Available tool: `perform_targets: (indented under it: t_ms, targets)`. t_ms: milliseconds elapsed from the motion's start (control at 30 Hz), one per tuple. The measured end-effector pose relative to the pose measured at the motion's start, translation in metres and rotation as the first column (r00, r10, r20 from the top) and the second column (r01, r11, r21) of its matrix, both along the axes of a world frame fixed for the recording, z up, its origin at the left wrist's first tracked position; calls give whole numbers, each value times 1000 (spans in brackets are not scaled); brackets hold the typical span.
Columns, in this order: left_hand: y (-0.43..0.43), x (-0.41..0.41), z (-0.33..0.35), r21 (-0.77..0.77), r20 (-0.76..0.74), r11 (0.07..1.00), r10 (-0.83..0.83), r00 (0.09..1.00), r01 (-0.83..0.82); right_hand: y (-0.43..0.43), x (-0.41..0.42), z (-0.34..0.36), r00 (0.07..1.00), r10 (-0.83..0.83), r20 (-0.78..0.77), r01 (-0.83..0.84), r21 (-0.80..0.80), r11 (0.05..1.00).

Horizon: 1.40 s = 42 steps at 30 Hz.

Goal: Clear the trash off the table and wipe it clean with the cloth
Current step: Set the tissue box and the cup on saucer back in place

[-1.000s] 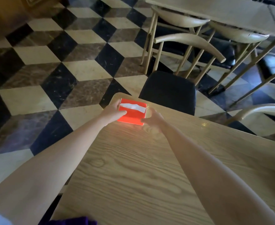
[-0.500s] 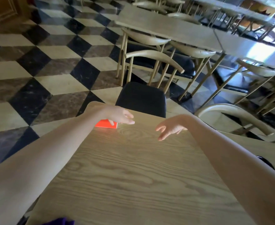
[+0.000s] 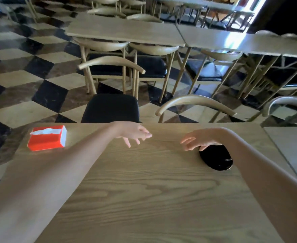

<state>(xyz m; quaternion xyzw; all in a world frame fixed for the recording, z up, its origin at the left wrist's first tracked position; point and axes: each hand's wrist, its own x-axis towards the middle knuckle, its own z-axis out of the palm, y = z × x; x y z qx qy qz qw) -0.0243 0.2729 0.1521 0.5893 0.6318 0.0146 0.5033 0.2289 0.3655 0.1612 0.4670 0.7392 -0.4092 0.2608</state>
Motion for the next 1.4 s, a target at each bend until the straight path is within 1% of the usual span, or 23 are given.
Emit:
perform_targets:
  t_ms: [133,233,333,400,467,600,700,733,833,933,1000,1033,1133,1267,1333,1400]
  targets:
    - [42,79,-9,-33,30,998,-59,998,60,28,95,-14,976,-218,-24,218,-2,976]
    - [73,130,-17,-70,103,996,-51,993,58,50,153,-24,932,-358,-61,359,9,933]
    - [103,172,-28,-99,138,994,-24,990,38,68,200,-37,886,-448,-119,456,60,888]
    - [120,195,-37,-117,135,993,-6,991,22,76,224,-49,839,-518,-167,536,83,840]
    - [134,213,-48,-130,121,991,9,993,7,82,241,-63,806,-561,-191,582,77,810]
    - [151,239,-76,-143,86,987,83,993,-70,84,258,-94,728,-643,-237,664,11,748]
    - [155,252,-101,-114,95,969,231,968,-220,75,259,-119,671,-654,-350,705,28,709]
    - [154,255,-108,-100,111,956,287,952,-276,72,258,-127,634,-666,-393,728,10,686]
    - [149,263,-126,-60,161,912,410,898,-406,59,251,-147,475,-742,-474,807,-102,582]
    - [140,274,-141,-91,228,869,494,839,-486,48,239,-161,305,-802,-514,843,-246,479]
    - [134,281,-147,-140,275,840,542,794,-524,41,233,-166,217,-817,-534,819,-355,450]
    - [133,284,-149,-155,290,829,558,777,-538,39,232,-169,197,-816,-544,809,-380,449]
    - [133,287,-153,-172,323,798,599,733,-577,37,232,-174,175,-797,-578,800,-389,457]
    - [131,285,-154,-213,366,772,631,684,-598,38,231,-173,178,-799,-575,810,-375,450]
    - [130,284,-156,-209,373,771,632,679,-602,39,231,-172,168,-804,-571,816,-377,438]
    - [128,281,-156,-191,380,781,618,689,-595,38,229,-169,180,-802,-570,818,-365,444]
